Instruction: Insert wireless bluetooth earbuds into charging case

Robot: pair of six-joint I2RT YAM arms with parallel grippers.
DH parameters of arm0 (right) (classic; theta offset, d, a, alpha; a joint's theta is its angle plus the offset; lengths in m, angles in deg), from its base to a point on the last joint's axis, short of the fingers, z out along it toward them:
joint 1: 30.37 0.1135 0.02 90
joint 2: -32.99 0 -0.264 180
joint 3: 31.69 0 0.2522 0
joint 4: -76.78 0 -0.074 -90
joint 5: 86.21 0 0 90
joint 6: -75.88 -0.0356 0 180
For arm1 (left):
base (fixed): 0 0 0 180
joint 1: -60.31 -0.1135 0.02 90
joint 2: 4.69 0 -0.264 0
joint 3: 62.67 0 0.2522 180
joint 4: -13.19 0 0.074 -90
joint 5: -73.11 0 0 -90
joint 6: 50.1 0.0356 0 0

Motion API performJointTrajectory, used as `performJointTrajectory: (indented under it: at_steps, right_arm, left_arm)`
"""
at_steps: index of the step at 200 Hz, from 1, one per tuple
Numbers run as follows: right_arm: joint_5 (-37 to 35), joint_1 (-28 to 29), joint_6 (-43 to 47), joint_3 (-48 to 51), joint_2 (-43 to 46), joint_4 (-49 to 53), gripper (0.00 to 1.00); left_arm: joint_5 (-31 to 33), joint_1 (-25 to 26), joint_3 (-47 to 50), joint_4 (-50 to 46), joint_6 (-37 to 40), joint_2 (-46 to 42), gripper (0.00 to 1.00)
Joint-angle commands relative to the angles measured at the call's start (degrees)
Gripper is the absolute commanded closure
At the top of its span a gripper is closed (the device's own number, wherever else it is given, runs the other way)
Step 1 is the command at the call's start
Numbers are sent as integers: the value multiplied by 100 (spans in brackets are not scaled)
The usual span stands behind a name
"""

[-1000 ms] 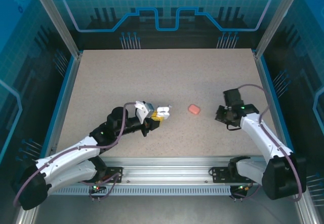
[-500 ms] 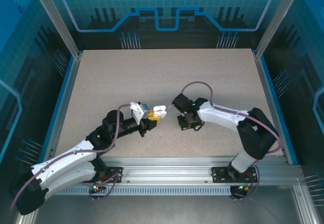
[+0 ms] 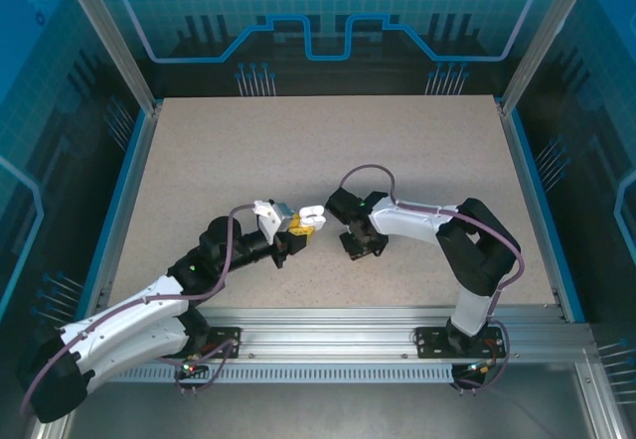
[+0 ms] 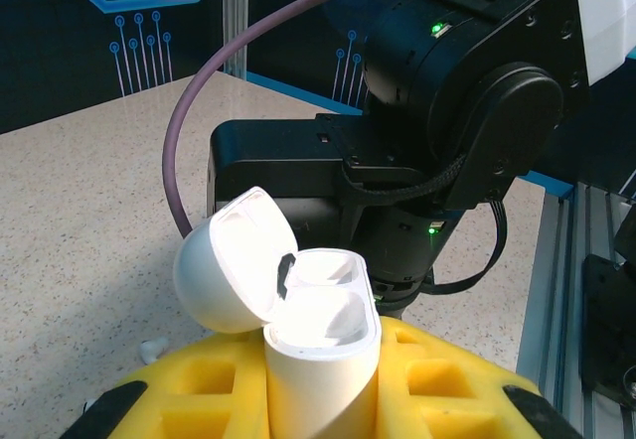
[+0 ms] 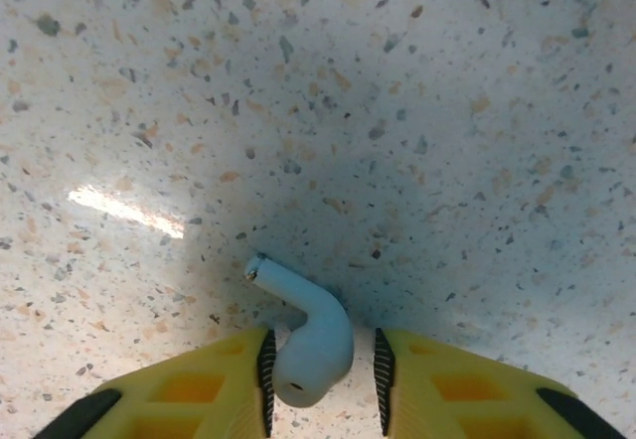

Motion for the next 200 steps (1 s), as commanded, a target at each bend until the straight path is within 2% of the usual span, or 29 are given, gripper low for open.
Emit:
performJointTrajectory:
  at_steps: [1,69,164,200]
  right_arm:
    - [-105,46,132,-1,52,192,62]
    - [-348,-162,-17,215,226,303,62]
    - [-413,-875,151,156,290,93,63]
    - [-382,-909,351,315,909,110,63]
  left_arm:
    - [83,24,30,60,69,-49,88]
    - [85,21,32,70,69,-31,89]
    - [83,27,34,-4,58,-101,88]
    - [108,27,30,-65,67,-174,88]
